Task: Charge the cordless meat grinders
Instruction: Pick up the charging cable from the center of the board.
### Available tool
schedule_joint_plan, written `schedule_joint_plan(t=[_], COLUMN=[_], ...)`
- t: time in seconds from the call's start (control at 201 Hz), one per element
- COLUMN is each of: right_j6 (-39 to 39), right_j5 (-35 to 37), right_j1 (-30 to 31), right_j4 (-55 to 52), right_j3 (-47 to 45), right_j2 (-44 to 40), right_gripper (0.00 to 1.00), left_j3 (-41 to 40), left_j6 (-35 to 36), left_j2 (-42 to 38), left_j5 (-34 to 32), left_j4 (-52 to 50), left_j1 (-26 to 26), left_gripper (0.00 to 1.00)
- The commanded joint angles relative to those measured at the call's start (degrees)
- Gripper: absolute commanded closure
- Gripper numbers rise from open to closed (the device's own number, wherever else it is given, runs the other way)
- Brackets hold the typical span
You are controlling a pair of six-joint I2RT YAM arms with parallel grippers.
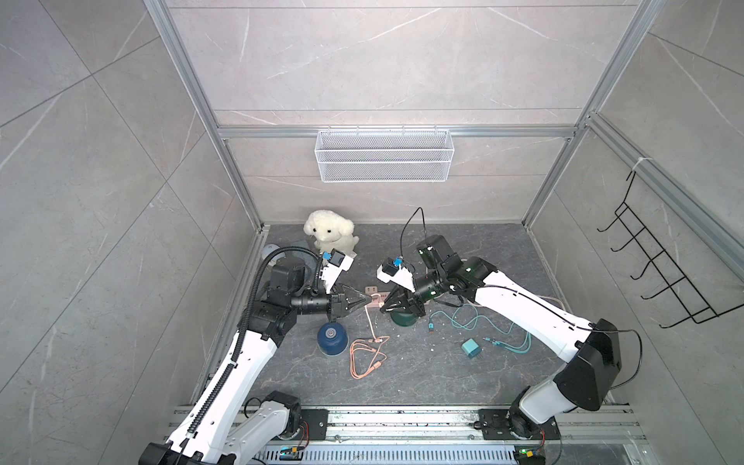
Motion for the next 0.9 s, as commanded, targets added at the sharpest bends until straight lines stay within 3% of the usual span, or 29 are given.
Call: schedule_joint_plan(t=[0.0, 0.06, 0.154, 0.239, 0.652, 0.891], right_j6=[-1.4, -1.6, -1.9, -2.1, -2.0, -2.0], right_j5=[-2.7, -2.5, -2.2, -2.0, -1.9, -1.6], right_j1=[-0.1, -0.1, -0.1, -0.1, 0.1, 0.1], right_j4=[-2.6, -3.4, -4.4, -5.4, -7.2, -7.2], right_j3=[2.5, 2.9, 3.4, 4.0, 6.3, 6.7], right_j2=[-0.3, -0.1, 0.0, 0.4, 2.4, 2.2], right_gripper=[0.92, 0.92, 0.92, 0.92, 0.91, 0.92], left_j3=[0.3, 0.8, 1.9, 2.8, 6.6, 6.7], left_j6=[0.6, 1.5, 3.3, 5.0, 7.6, 8.3], left_j2=[-1.0, -0.3, 1.8, 3.9, 10.0, 10.7], left_j5=[1.2, 1.1, 1.2, 2.5, 6.5, 6.2], left_j4=[0.4, -0.8, -2.5, -3.5, -3.3, -5.2], left_j1=[-0.2, -0.2, -0.2, -0.2, -3.6, -4.3], left_gripper=[1.00, 0.88, 0.55, 0.47, 0.47, 0.65])
